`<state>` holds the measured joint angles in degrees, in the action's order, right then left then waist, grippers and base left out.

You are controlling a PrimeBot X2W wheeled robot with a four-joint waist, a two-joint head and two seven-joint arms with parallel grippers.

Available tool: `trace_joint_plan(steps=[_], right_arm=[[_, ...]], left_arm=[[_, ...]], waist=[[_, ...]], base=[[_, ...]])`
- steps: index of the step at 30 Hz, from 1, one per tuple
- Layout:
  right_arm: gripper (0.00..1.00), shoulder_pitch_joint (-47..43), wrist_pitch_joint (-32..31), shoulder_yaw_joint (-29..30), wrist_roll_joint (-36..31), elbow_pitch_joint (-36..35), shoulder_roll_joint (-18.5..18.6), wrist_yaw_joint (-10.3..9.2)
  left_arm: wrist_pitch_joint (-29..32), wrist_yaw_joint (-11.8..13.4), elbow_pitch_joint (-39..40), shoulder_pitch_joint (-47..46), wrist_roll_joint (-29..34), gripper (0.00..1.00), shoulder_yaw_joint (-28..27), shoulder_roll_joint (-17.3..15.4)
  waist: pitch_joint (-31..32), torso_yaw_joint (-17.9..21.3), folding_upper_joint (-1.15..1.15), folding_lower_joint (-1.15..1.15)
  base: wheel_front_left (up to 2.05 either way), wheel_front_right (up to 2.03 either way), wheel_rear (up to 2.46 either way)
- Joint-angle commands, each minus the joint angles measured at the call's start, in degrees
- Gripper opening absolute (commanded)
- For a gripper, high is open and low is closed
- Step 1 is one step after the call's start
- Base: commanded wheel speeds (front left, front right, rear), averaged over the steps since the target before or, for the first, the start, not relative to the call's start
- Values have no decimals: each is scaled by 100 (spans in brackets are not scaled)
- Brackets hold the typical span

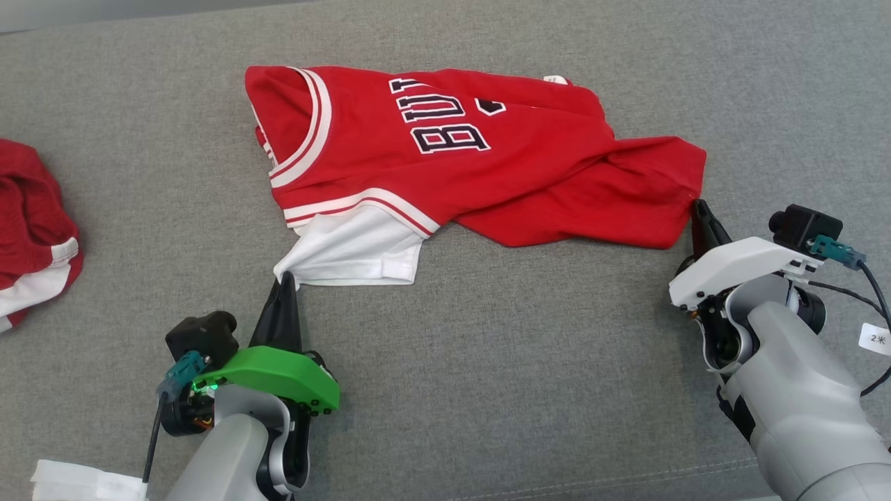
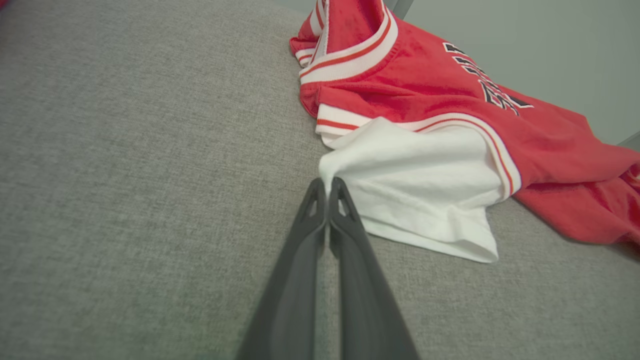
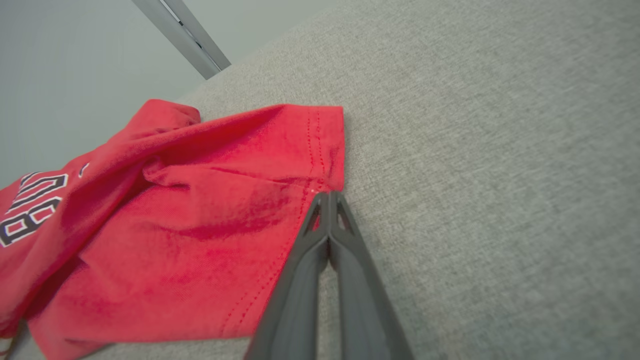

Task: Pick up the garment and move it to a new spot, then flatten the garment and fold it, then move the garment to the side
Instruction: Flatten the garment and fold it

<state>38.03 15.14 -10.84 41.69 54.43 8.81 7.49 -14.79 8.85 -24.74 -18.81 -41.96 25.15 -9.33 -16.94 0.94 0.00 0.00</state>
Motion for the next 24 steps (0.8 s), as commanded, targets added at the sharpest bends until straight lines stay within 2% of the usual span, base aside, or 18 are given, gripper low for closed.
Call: trace_joint_plan(steps=[1,7,8,9,18,19,20,24], right_arm=[[0,56,10,-17,45,6,41,0],[0,33,10,-24,128,14,89,0],[36,40,10,-14,162,20,77,0],[100,61,10,-19,183,23,88,-1],[100,243,3,-346,344,296,79,-1],[47,271,3,-398,336,330,96,-1],[0,294,3,-424,322,352,117,-1],[0,241,4,-408,335,204,185,-1]], left_arm=[[-18,28,-21,-49,50,0,-4,-46],[-2,29,-19,-71,22,0,-12,-84],[6,34,-13,-81,24,0,-13,-97],[14,37,-2,-94,28,0,-11,-110],[47,73,78,-154,47,0,1,-184],[48,76,81,-159,44,0,4,-184],[47,81,84,-165,41,0,3,-184],[20,86,120,-160,2,0,-57,-149]], waist=[[0,-6,0,0],[-14,-5,0,0],[-27,-3,0,0],[-46,-2,0,0],[-165,-63,0,0],[-172,-70,0,0],[-175,-76,0,0],[-97,-86,0,0]], base=[[0,0,0],[0,0,0],[0,0,0],[0,0,0],[0,0,0],[0,0,0],[0,0,0],[0,0,0]])
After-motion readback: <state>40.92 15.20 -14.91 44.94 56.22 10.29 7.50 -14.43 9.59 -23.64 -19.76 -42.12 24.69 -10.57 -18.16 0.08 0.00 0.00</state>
